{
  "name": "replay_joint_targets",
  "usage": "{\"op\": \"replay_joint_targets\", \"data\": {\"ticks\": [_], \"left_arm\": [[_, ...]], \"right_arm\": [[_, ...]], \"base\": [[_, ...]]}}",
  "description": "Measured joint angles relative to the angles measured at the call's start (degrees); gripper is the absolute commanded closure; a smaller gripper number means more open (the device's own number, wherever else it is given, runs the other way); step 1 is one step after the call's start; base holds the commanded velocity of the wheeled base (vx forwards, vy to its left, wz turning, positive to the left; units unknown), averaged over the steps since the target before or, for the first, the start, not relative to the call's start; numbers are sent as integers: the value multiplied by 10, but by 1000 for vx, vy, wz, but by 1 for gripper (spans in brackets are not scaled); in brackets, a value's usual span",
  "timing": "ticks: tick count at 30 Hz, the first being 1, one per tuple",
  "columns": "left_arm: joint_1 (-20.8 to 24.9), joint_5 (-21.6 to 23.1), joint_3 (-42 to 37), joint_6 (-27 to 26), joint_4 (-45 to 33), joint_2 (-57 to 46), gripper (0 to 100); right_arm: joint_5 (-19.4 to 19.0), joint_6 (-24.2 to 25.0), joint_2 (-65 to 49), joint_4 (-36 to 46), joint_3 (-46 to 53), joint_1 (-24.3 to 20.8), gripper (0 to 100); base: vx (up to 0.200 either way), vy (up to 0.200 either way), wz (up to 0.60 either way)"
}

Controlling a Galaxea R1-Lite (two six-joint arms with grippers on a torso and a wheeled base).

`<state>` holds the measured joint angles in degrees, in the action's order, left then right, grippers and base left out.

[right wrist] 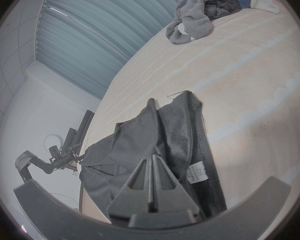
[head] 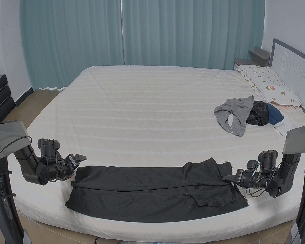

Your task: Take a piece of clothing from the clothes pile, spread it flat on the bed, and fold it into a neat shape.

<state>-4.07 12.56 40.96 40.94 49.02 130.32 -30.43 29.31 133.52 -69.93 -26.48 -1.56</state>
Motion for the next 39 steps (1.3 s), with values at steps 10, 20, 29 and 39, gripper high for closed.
{"op": "replay_joint_targets", "data": {"ticks": [10,20,29,39], "left_arm": [[-1,0,6,2,0,5,0],[-1,0,8,3,0,6,0],[-1,0,9,3,0,7,0],[-5,-1,9,1,0,10,0]], "right_arm": [[0,6,-8,-16,-11,-5,0],[7,9,19,-3,-58,-21,0],[8,7,37,0,-62,-18,100],[8,-4,20,-18,-13,-15,100]], "base": [[0,0,0],[0,0,0],[0,0,0],[0,0,0]]}}
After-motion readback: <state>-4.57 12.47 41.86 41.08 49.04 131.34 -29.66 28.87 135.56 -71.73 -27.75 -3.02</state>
